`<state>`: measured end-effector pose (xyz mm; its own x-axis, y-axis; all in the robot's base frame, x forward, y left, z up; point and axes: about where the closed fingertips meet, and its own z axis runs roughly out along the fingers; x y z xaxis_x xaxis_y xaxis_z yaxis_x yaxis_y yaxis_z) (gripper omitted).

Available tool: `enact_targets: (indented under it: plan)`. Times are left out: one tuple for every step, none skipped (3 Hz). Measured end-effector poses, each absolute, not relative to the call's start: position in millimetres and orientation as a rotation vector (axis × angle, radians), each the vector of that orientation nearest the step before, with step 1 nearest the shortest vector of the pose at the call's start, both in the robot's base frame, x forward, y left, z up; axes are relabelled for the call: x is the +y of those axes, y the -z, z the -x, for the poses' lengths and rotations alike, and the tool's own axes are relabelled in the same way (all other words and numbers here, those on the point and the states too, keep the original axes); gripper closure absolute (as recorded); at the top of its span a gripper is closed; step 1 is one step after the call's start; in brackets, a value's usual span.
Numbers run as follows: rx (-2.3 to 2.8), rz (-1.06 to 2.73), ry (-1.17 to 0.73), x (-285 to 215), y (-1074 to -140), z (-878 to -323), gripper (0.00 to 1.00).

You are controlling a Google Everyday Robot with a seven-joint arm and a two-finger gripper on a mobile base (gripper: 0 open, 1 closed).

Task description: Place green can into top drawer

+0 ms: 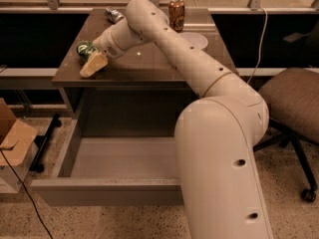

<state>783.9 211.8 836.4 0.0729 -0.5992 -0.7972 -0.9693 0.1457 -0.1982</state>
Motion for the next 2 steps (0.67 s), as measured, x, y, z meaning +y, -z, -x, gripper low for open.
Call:
enact_targets:
  plan:
    - [1.621, 1.530, -0.580, 212, -837, -782, 0.50]
    - [1.606, 1.497, -0.566, 200, -853, -781, 0.81]
